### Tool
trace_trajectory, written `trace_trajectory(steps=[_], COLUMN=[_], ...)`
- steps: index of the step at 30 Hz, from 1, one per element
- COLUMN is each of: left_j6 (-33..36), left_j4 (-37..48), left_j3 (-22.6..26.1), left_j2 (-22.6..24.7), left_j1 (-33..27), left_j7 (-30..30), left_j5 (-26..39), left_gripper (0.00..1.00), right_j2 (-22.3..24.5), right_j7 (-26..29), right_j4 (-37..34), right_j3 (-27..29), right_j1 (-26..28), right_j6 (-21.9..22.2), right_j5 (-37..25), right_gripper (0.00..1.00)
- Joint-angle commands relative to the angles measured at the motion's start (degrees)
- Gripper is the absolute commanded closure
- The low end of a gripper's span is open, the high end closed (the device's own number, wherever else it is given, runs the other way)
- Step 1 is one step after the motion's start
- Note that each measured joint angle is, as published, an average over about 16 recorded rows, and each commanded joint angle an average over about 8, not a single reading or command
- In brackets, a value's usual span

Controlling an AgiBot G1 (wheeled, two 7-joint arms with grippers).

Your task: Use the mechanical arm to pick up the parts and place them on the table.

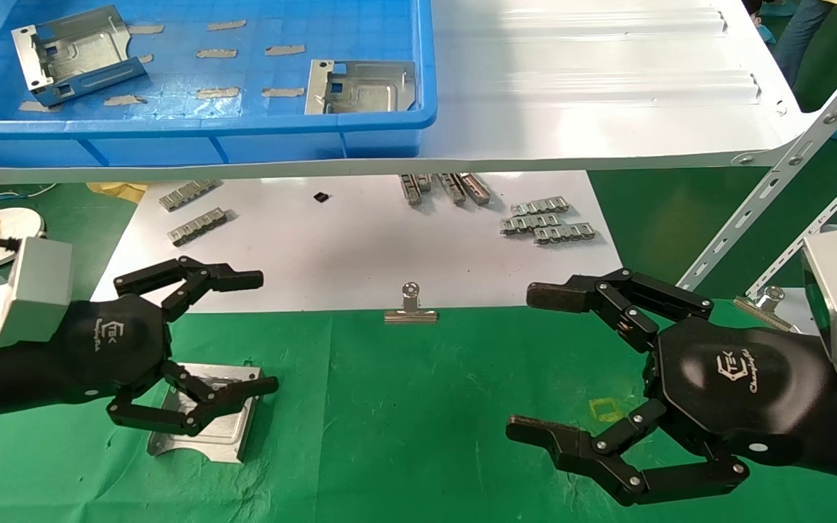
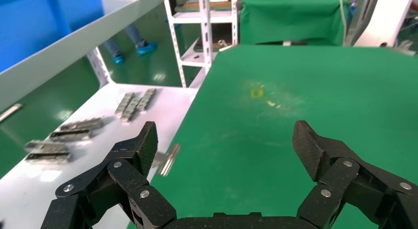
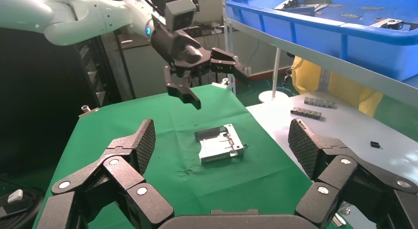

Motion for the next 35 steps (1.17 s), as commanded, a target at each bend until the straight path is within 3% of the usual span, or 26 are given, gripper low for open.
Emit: trace_trajectory(steps=[1,25,35], left_j6=[-0.2,-2.7,-3.1], left_j4=[-1.7,-22.2,-26.5], left_j3=[-0.7,-8.9,-10.6], left_j2=[-0.3,-3.8,-4.6], left_j1=[0.9,12.0,14.3], left_j7=[-1.3,-16.2,-18.8], left_j5=[-0.7,-8.5,-10.2], left_gripper=[0.00,0.00,0.00], right_j2=[0.0,0.0,0.0], right_j7=[0.0,0.0,0.0], right_j4=[0.0,0.0,0.0], right_j3=[0.0,0.0,0.0], right_j1=[0.0,0.0,0.0], right_j6=[0.0,0.0,0.0], right_j5=[0.0,0.0,0.0], right_gripper=[0.00,0.00,0.00])
